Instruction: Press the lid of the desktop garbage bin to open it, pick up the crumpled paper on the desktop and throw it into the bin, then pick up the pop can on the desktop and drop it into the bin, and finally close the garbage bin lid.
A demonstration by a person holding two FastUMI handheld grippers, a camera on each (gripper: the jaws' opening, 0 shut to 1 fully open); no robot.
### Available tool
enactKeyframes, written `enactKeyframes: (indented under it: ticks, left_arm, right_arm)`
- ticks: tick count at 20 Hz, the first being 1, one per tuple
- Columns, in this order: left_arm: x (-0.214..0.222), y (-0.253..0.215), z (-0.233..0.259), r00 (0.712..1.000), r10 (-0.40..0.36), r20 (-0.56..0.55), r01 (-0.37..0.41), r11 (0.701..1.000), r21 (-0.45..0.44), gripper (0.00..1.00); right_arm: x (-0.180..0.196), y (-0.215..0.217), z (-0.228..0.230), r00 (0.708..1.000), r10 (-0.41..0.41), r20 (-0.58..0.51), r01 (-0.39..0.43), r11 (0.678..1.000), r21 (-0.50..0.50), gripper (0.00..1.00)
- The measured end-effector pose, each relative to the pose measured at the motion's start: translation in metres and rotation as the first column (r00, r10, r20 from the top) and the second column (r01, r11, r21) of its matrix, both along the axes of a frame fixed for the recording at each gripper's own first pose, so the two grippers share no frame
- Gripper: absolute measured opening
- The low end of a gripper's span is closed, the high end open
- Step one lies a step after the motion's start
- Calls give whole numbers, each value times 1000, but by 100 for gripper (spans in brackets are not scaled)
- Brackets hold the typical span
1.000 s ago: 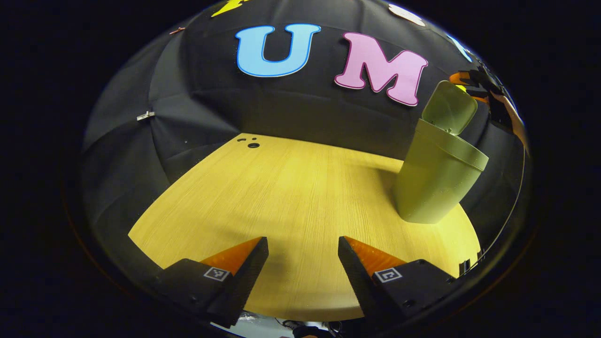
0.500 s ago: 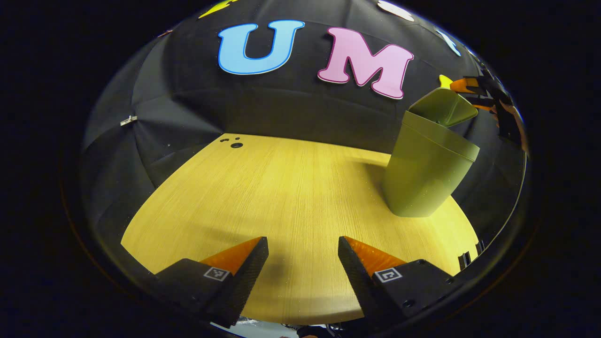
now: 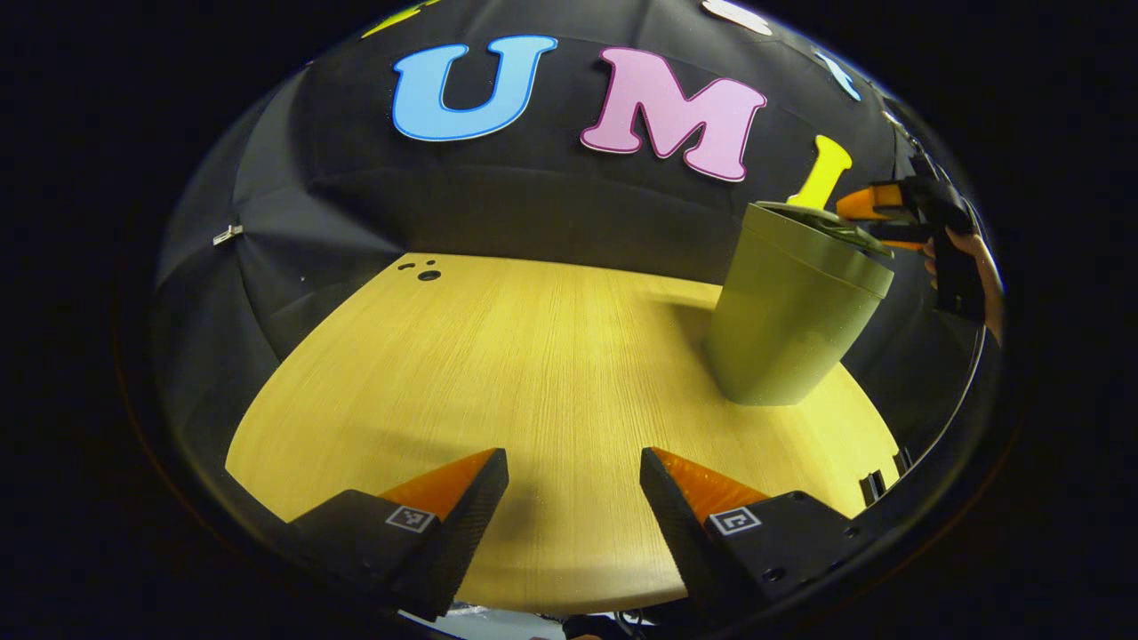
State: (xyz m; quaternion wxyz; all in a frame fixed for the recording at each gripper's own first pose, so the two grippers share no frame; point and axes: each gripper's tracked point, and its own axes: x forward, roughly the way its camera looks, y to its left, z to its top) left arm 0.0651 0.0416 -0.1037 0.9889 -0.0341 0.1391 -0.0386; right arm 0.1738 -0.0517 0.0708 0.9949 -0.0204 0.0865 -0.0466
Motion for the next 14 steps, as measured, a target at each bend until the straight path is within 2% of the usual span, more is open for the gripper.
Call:
enactKeyframes:
  ticks: [10, 14]
  left_arm:
    - [-5, 5, 19, 999, -1, 33, 0, 1000, 29, 96]
    - [-2, 2, 22, 999, -7, 42, 6, 999, 43, 96]
  right_arm:
    - [1, -1, -16, 999, -33, -8, 33, 999, 10, 99]
    - [-3, 0, -17, 1000, -24, 19, 24, 999, -21, 100]
